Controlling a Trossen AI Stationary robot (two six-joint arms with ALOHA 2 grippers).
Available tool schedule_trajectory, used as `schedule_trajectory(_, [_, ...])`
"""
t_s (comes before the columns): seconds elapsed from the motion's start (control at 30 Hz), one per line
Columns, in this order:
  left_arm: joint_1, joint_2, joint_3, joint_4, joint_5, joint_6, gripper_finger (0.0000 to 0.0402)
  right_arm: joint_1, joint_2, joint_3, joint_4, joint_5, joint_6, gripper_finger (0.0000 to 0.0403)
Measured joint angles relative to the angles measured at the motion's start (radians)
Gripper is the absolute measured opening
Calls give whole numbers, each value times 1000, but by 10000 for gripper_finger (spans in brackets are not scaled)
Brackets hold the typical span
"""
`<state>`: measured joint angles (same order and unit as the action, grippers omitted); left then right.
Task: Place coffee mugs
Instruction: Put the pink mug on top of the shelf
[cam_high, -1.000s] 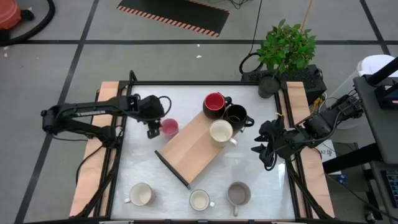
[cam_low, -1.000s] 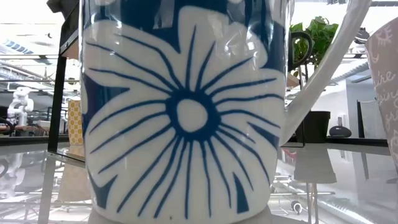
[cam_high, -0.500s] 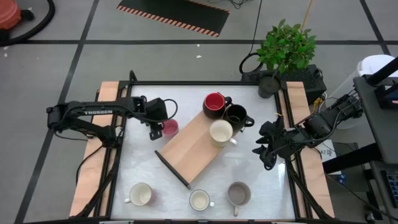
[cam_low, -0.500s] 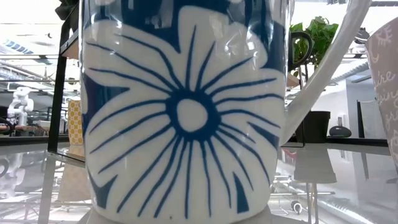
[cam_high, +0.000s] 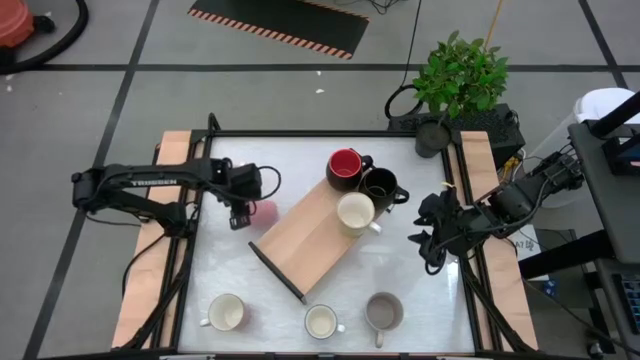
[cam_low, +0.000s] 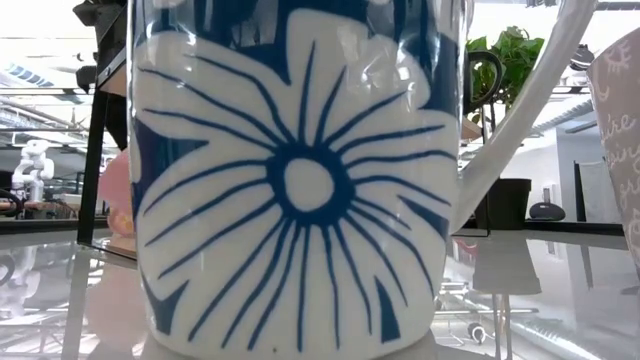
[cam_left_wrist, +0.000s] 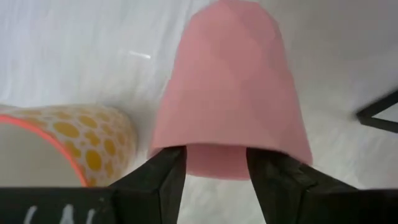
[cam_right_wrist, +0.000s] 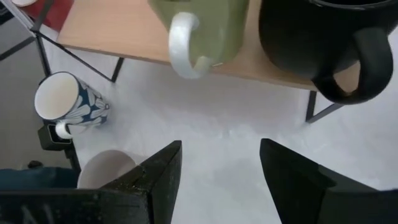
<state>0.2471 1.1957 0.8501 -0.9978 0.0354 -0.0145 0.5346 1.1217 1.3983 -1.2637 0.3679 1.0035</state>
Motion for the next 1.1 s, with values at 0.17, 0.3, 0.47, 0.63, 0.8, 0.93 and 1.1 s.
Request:
schedule_trajectory(0.17, [-32,0,1,4,-19,-23,172,-1,-1,0,-7,0,-2,203])
schedule_trajectory(0.3, [-36,-1,1,15,-19,-31,172,-1,-1,0,-14,1,-2,203])
schedule_trajectory(0.47, [-38,-1,5,38,-20,-33,172,-1,-2,0,-13,1,-2,203])
schedule_trajectory(0.63, [-54,-1,9,101,-20,-48,172,-1,-2,0,-13,1,-3,203])
schedule_trajectory(0.8, [-80,-1,10,118,-20,-51,172,-1,-2,0,-14,1,-6,203])
schedule_trajectory(0.93, [-87,0,23,113,-49,-77,172,-1,-2,0,-14,1,-4,203])
schedule_trajectory(1.1, [-86,0,101,195,-117,-91,172,-1,-2,0,-13,1,1,203])
